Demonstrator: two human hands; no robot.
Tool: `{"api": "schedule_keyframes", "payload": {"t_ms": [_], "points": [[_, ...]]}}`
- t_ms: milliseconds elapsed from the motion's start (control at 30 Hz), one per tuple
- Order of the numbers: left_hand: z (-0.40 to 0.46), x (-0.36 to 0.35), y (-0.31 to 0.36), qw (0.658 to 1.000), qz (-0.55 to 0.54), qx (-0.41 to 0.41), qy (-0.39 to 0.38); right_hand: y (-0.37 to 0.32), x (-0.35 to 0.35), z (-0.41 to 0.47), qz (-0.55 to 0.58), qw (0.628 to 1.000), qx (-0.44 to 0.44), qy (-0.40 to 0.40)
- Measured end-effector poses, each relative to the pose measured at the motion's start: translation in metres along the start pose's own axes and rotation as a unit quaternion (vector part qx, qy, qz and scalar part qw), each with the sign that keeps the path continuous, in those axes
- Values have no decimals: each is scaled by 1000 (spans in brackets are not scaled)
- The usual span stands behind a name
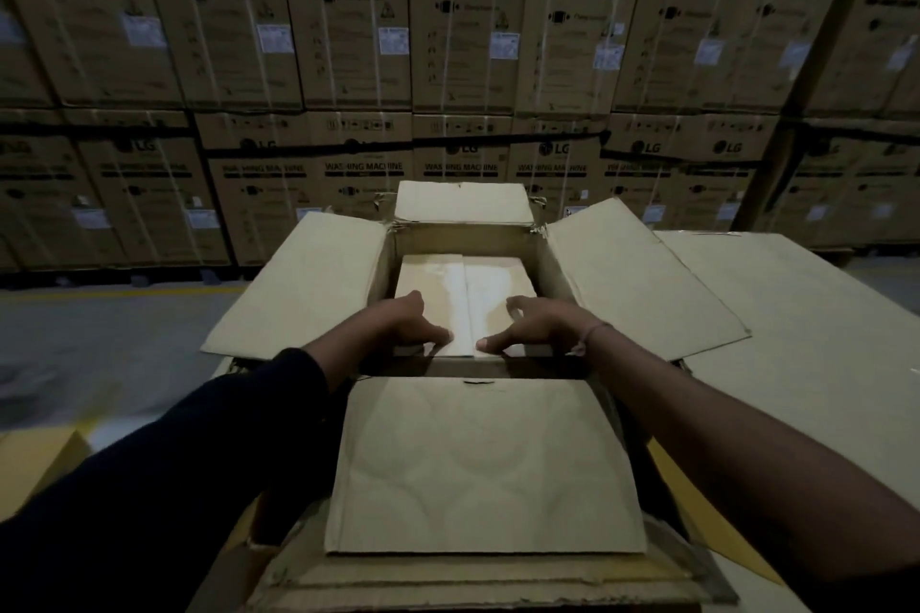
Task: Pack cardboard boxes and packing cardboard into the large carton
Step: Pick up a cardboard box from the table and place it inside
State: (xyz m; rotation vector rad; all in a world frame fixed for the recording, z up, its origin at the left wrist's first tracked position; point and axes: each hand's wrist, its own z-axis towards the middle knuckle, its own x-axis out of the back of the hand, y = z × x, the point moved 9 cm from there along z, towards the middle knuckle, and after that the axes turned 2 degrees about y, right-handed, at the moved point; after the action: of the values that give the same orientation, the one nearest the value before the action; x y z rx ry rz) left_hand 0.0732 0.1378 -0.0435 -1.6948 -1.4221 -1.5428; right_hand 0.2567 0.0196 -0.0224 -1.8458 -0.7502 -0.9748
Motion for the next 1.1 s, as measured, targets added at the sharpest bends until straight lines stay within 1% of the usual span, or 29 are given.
{"api": "schedule_keyframes", "payload": {"t_ms": [67,133,233,367,533,567,600,633,700,767,833,933,967,1000,1033,1100], "points": [[7,-21,-1,999,29,13,-37,4,-21,7,-41,998,-19,-41],[9,-42,-2,995,55,27,-77,6,-41,14,-121,989,-23,-77],[7,-61,-1,987,101,16,-120,5,-54,17,-184,977,-17,-111],[7,-68,1,983,136,2,-120,11,-60,20,-211,971,-21,-111],[1,-69,7,976,194,-23,-100,18,-69,22,-209,970,-25,-121],[-3,-64,13,977,191,-40,-89,19,-70,22,-205,971,-25,-123],[-2,-59,20,972,209,-77,-77,22,-71,22,-199,971,-29,-128],[-2,-57,31,958,246,-124,-74,24,-72,23,-192,972,-33,-135],[-5,-61,54,933,278,-210,-94,29,-71,23,-187,971,-40,-146],[-9,-67,73,918,272,-261,-119,31,-71,23,-191,969,-40,-153],[-17,-67,84,894,317,-302,-98,32,-72,23,-197,966,-42,-162],[-27,-50,96,833,427,-352,-9,33,-71,25,-208,963,-46,-165],[-30,-40,99,822,445,-354,18,33,-70,24,-210,963,-46,-162],[-31,-28,100,820,452,-349,38,33,-68,25,-215,963,-46,-154],[-31,-14,98,827,451,-333,47,33,-66,25,-226,963,-43,-143],[-27,16,78,858,432,-275,36,32,-63,22,-246,960,-44,-126]]}}
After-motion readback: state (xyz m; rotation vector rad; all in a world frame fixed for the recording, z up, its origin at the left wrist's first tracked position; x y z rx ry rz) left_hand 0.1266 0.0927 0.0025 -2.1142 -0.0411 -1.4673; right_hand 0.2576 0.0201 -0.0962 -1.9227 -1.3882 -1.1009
